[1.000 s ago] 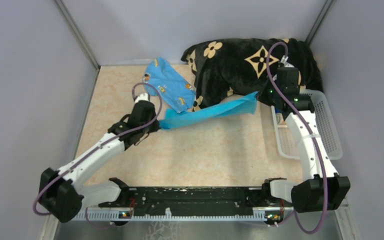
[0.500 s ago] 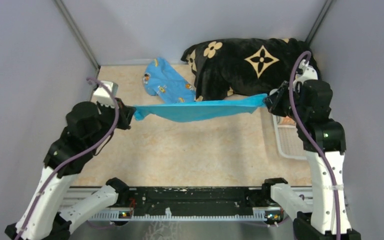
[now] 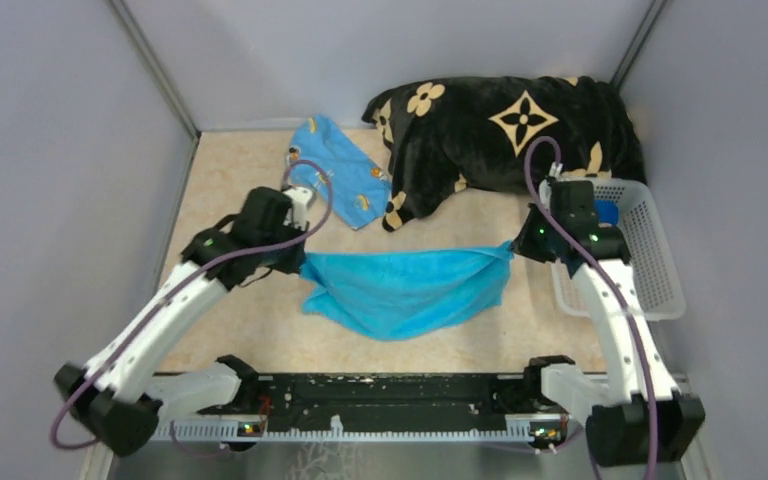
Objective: Roll the towels
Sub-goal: Flatten out the towel at the center of the board, then fold the towel at the center of the board.
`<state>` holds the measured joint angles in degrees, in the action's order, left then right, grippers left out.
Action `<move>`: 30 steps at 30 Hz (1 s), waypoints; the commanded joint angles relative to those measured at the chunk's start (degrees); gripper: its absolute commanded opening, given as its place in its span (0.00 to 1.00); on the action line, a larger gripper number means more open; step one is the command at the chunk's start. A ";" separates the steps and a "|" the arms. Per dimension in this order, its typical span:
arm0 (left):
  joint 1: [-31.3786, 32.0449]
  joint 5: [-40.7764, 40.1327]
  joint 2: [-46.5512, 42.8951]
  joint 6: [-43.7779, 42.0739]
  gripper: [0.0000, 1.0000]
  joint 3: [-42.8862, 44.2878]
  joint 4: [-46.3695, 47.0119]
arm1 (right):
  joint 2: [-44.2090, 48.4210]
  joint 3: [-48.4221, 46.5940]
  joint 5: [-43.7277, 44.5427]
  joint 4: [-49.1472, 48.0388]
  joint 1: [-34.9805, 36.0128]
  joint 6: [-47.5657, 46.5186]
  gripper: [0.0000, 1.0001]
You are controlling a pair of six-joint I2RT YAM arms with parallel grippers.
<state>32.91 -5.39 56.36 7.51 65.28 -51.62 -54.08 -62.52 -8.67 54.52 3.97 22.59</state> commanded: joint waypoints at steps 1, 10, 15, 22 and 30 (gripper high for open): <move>-2.83 -2.84 13.50 -6.44 0.07 -3.15 4.14 | -9.55 4.09 7.37 -16.50 -0.41 2.88 0.00; -8.42 -7.62 46.78 -12.90 0.08 17.92 5.52 | -28.82 0.66 13.29 -34.94 -0.40 1.44 0.00; -8.39 -10.68 53.41 -17.83 0.10 20.25 6.77 | -35.91 -2.49 12.58 -34.78 -0.45 -0.74 0.00; -7.70 -10.71 47.88 -19.64 0.11 14.70 12.30 | -36.07 -2.21 13.63 -31.65 -1.13 -0.79 0.00; -4.60 -13.70 40.90 -15.88 0.11 8.04 11.05 | -32.93 -0.79 17.90 -26.55 -2.26 -0.94 0.00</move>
<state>27.33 -15.33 100.68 -10.00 76.07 -39.27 -91.02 -62.06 3.25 26.28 3.31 22.94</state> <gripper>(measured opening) 0.113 0.009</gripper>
